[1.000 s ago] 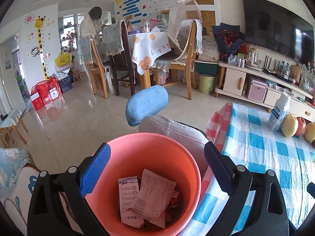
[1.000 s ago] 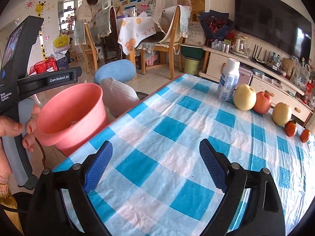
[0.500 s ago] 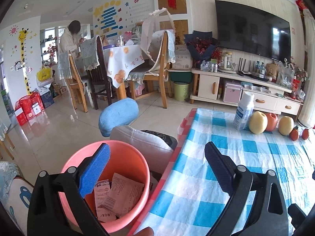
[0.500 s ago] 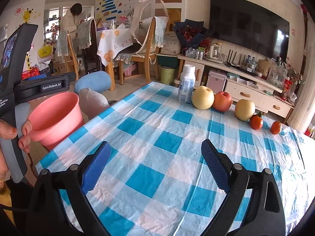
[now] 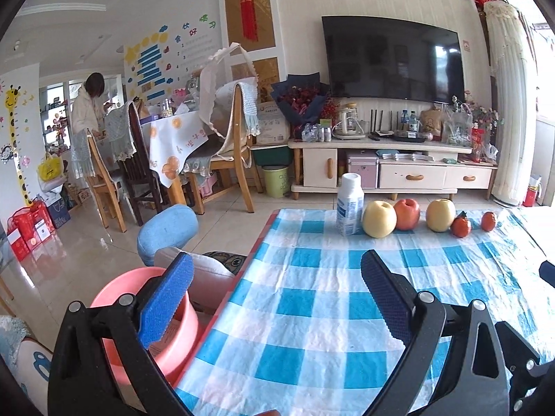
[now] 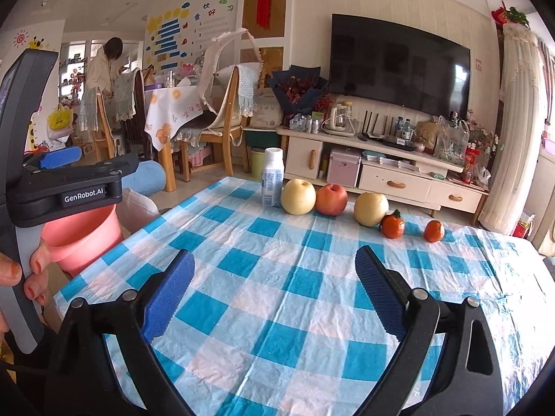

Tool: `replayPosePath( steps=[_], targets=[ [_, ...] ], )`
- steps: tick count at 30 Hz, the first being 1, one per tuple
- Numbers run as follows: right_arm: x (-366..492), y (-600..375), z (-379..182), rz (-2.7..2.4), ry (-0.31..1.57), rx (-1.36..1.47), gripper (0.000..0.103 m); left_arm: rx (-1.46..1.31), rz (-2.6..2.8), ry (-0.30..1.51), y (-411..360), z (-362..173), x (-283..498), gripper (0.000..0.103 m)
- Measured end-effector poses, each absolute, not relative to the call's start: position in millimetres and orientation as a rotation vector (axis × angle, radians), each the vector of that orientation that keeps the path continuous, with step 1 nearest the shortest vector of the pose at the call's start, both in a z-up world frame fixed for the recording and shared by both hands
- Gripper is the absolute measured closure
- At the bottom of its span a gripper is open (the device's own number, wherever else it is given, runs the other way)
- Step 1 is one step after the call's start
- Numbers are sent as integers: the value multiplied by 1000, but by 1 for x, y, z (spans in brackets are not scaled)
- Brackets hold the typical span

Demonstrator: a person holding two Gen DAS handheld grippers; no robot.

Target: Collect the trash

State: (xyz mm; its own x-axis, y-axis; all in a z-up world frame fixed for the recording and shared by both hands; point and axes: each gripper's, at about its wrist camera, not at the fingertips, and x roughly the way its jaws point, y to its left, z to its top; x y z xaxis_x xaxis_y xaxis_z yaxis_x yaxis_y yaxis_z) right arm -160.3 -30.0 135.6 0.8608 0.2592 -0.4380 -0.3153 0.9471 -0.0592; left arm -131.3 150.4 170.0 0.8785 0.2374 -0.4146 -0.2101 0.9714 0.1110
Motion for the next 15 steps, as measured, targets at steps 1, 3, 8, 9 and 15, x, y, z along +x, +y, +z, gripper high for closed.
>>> replayPosePath(
  steps=[1, 3, 8, 9, 15],
  targets=[
    [-162, -36, 137, 292, 433, -126, 9, 70, 224, 438, 143, 171, -134, 7],
    [-165, -47, 140, 276, 423, -114, 9, 84, 206, 438, 129, 172, -139, 7],
    [-175, -72, 147, 249, 391, -92, 9, 127, 184, 432, 98, 173, -150, 7],
    [-177, -75, 148, 245, 382, -92, 8, 128, 178, 433, 94, 173, -152, 7],
    [-188, -92, 152, 225, 344, -103, 8, 150, 166, 429, 72, 175, -161, 7]
  ],
)
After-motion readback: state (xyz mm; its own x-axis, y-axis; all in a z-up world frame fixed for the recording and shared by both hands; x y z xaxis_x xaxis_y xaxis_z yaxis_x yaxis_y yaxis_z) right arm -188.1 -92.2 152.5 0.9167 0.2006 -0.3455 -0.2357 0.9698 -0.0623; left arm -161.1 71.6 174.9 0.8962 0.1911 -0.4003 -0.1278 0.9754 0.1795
